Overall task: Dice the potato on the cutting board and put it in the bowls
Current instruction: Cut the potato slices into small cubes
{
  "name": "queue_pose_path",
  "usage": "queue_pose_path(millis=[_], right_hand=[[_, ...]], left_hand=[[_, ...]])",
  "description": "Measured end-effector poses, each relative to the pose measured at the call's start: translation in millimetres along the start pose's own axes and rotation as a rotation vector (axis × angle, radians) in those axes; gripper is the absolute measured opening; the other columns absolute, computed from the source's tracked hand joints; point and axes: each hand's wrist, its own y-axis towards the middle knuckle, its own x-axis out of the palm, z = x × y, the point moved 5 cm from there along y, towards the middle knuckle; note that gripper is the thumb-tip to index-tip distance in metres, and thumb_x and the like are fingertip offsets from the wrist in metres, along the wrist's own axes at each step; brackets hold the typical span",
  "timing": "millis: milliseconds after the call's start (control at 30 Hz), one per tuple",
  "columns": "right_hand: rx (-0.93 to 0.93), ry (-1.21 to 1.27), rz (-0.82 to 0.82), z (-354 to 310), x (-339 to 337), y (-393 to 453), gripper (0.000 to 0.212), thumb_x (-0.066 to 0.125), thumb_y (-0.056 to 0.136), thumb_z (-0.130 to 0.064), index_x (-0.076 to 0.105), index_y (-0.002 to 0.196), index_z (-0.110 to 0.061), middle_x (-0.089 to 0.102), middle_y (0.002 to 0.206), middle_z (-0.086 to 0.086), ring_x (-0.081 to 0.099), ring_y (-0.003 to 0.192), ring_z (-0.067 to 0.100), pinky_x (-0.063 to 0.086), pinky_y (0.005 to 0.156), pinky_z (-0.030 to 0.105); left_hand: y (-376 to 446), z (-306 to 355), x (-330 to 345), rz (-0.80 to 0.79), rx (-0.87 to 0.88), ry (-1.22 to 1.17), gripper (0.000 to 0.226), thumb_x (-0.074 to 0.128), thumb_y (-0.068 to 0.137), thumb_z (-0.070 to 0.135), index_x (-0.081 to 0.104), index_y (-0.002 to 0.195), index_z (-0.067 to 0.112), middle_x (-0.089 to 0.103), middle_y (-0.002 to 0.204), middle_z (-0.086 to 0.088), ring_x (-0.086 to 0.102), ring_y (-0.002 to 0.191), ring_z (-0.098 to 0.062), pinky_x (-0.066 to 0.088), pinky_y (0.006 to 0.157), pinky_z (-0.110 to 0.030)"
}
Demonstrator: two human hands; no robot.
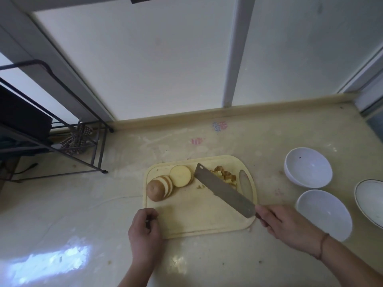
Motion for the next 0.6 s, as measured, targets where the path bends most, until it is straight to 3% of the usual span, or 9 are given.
queue_pose_path(millis=[100, 200, 267, 333, 433, 500, 600], right_hand=[[0.141, 0.234, -0.107, 0, 2, -1, 0.057, 0.036, 0.094, -0.061, 0.054, 0.069, -0.014, 0.049, 0.053, 0.002, 0.041, 0.048, 0.017, 0.034, 0.044, 0.022], [0.195, 0.347, -0.132, -2, 4, -10, 0.059, 0.038, 0.092, -0.063, 0.056, 0.069, -0.012, 0.051, 0.052, 0.007, 0.039, 0.042, 0.019, 0.033, 0.041, 0.023], [0.203, 0.442, -0.123, -6, 2, -17, 0.06, 0.039, 0.088, -0.065, 0.056, 0.069, -0.011, 0.05, 0.052, 0.011, 0.04, 0.04, 0.02, 0.032, 0.04, 0.022], [0.238, 0.541, -0.135, -9, 1, -23, 0.061, 0.04, 0.084, -0.068, 0.057, 0.069, -0.011, 0.047, 0.054, 0.016, 0.038, 0.039, 0.02, 0.03, 0.039, 0.022], [0.358, 0.73, -0.214, -10, 6, -30, 0.064, 0.043, 0.084, -0.07, 0.059, 0.066, -0.011, 0.041, 0.053, 0.017, 0.035, 0.035, 0.018, 0.029, 0.035, 0.019], [0.396, 0.845, -0.286, -14, 13, -32, 0.066, 0.042, 0.085, -0.07, 0.056, 0.064, -0.009, 0.037, 0.049, 0.014, 0.034, 0.03, 0.017, 0.028, 0.034, 0.017], [0.402, 0.916, -0.339, -12, 20, -30, 0.066, 0.039, 0.087, -0.067, 0.053, 0.064, -0.006, 0.035, 0.048, 0.012, 0.034, 0.028, 0.016, 0.03, 0.031, 0.017]], left_hand=[[-4, 9, -1, 0.01, 0.001, -0.034, 0.056, 0.053, 0.083, -0.017, 0.059, 0.079, 0.038, 0.064, 0.084, 0.014, 0.059, 0.078, -0.009, 0.042, 0.065, -0.011], [-12, 34, 9, -0.02, -0.011, -0.15, 0.05, 0.054, 0.085, -0.017, 0.061, 0.08, 0.032, 0.066, 0.084, 0.01, 0.064, 0.08, -0.013, 0.048, 0.068, -0.016], [-15, 53, 26, -0.065, -0.083, -0.292, 0.031, 0.058, 0.09, -0.008, 0.065, 0.085, 0.022, 0.069, 0.085, 0.004, 0.067, 0.079, -0.021, 0.053, 0.07, -0.024], [-17, 74, 48, -0.12, -0.201, -0.499, 0.007, 0.061, 0.093, 0.01, 0.067, 0.095, 0.011, 0.071, 0.09, 0.0, 0.068, 0.08, -0.018, 0.056, 0.076, -0.031], [-18, 96, 87, -0.238, -0.537, -0.877, 0.024, 0.048, 0.105, 0.023, 0.063, 0.116, 0.008, 0.068, 0.11, -0.01, 0.067, 0.094, -0.022, 0.055, 0.086, -0.035], [-21, 113, 109, -0.435, -0.775, -1.11, 0.046, 0.036, 0.107, 0.04, 0.059, 0.128, 0.006, 0.067, 0.116, -0.012, 0.066, 0.099, -0.027, 0.052, 0.089, -0.039], [-27, 125, 121, -0.694, -0.943, -1.309, 0.069, 0.028, 0.103, 0.058, 0.056, 0.137, 0.005, 0.065, 0.125, -0.019, 0.062, 0.115, -0.038, 0.047, 0.097, -0.05]])
